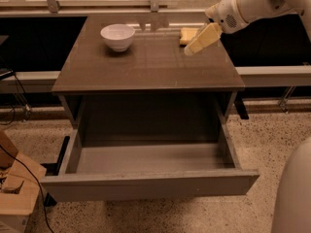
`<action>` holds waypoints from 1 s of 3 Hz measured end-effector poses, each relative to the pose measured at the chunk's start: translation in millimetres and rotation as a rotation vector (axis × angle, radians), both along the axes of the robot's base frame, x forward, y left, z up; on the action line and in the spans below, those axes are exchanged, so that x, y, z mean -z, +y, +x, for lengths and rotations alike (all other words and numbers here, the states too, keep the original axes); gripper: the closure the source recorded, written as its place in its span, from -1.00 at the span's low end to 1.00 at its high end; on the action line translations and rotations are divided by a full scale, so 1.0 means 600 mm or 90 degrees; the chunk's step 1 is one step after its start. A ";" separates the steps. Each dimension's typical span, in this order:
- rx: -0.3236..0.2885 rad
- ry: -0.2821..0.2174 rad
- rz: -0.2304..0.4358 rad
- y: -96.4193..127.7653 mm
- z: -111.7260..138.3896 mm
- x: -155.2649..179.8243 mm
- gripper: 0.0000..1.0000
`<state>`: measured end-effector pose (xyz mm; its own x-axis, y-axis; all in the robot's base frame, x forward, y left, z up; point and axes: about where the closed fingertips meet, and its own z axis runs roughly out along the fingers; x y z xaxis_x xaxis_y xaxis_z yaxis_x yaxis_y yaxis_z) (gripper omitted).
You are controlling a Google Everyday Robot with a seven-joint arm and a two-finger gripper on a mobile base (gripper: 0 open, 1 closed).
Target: Place sponge into top drawer
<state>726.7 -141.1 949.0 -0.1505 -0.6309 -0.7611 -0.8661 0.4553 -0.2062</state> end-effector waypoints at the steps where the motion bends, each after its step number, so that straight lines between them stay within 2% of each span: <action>1: 0.039 0.008 0.009 0.011 0.010 0.030 -1.00; 2: 0.089 -0.023 0.046 0.019 0.064 0.048 -1.00; 3: 0.120 -0.041 0.085 0.026 0.123 0.066 -1.00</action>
Offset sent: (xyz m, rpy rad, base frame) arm 0.0801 0.0093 -0.0376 0.1522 -0.1146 -0.2566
